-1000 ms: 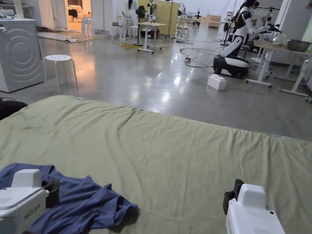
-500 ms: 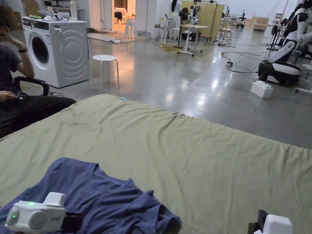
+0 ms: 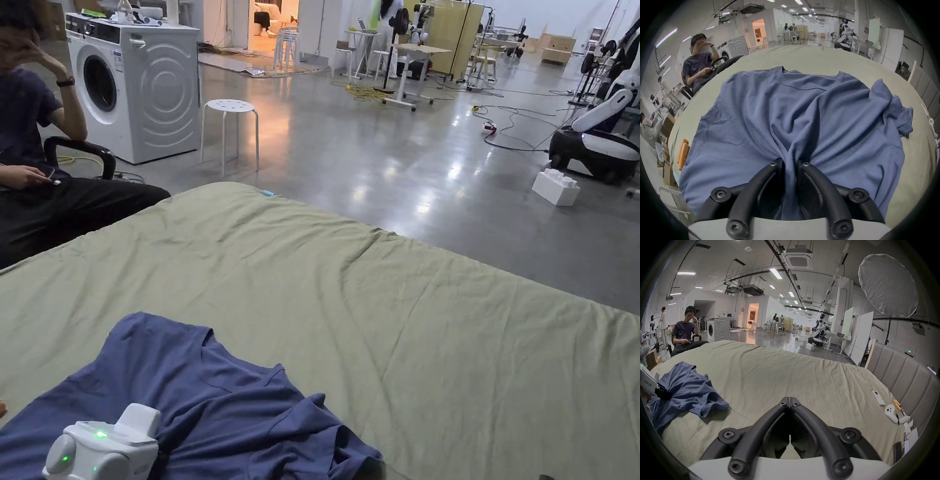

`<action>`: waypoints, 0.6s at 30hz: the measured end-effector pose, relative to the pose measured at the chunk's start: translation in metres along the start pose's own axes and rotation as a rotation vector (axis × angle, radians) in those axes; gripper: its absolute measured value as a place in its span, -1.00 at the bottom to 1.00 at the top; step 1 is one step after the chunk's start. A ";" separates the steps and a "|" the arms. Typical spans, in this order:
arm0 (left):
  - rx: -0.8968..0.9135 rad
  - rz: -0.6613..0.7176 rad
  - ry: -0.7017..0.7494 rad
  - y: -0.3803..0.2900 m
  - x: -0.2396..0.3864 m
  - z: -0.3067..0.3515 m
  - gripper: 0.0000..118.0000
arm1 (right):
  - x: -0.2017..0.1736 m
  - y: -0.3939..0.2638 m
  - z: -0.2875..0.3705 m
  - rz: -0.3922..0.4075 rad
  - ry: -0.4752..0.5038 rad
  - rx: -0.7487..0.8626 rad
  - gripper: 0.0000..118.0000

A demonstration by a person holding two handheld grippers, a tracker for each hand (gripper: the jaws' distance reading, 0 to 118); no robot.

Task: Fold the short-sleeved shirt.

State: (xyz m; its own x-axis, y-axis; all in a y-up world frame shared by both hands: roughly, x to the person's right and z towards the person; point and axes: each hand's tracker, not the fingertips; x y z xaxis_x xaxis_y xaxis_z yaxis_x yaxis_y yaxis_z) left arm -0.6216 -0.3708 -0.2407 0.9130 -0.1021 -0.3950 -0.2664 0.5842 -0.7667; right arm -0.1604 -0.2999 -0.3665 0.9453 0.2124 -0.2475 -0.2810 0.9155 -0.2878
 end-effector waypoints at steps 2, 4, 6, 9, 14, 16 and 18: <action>0.002 0.006 0.009 -0.001 0.001 0.005 -0.86 | -0.003 -0.002 0.000 0.003 0.006 -0.005 -1.00; 0.002 0.019 -0.001 0.000 -0.003 0.007 -0.91 | -0.003 -0.003 0.000 0.008 0.008 -0.007 -1.00; 0.032 0.038 -0.009 -0.002 -0.006 0.014 -0.93 | -0.003 -0.003 0.000 0.005 0.010 -0.007 -1.00; 0.174 0.054 -0.060 -0.007 -0.012 0.035 -0.93 | 0.000 0.000 0.003 -0.003 0.017 -0.002 -1.00; 0.259 0.197 -0.109 0.018 -0.014 0.060 -0.93 | 0.008 0.003 0.012 -0.002 0.031 0.025 -1.00; 0.324 0.215 -0.123 0.030 -0.011 0.078 -0.94 | 0.013 0.003 0.017 -0.013 0.034 0.035 -1.00; 0.386 0.196 -0.144 0.044 -0.016 0.075 -0.94 | 0.019 0.005 0.022 -0.019 0.032 0.042 -1.00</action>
State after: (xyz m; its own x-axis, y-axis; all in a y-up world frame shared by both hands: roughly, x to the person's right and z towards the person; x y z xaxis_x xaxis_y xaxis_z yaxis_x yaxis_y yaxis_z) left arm -0.6247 -0.2827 -0.2303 0.8978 0.1372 -0.4184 -0.3286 0.8414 -0.4290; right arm -0.1404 -0.2844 -0.3523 0.9444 0.1846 -0.2720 -0.2554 0.9331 -0.2534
